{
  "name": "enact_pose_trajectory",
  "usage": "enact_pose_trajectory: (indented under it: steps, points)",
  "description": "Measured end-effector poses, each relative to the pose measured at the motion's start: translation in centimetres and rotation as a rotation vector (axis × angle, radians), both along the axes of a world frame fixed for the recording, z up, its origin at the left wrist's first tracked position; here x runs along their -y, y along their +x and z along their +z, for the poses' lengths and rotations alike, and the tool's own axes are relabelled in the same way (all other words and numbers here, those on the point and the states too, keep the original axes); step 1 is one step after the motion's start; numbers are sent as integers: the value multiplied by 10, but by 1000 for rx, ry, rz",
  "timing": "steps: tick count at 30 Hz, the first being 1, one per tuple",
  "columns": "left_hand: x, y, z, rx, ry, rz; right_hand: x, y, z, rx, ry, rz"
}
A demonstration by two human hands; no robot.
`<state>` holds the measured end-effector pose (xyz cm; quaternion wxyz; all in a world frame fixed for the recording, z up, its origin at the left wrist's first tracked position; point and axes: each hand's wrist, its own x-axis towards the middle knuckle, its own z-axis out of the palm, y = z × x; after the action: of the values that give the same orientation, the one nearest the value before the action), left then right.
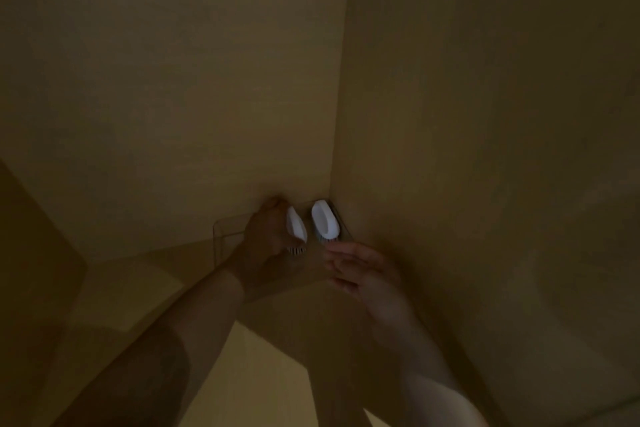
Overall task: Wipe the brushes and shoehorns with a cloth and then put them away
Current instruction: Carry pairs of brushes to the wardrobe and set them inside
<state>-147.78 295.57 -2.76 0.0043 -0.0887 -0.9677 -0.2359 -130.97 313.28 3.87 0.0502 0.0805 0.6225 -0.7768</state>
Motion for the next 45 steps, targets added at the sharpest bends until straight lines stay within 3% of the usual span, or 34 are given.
enact_pose_trajectory:
  steps: [10,14,17,22,27,34,45]
  points:
    - [2,13,10,-11,19,-37,7,5,8,-23,-50,-8]
    - [3,29,25,-133,127,15,10,10,13,-55,-51,-34]
    - [13,38,46,-256,46,87,14,8,20,-61,-27,-72]
    - [34,55,85,-296,-69,155,27,1,39,-138,97,-103]
    - [48,89,112,-363,-82,203,46,-8,58,-232,369,-130]
    - [64,168,132,-411,-68,321,76,11,73,-451,586,-10]
    - [48,303,145,-446,-27,569,64,97,67,-625,703,227]
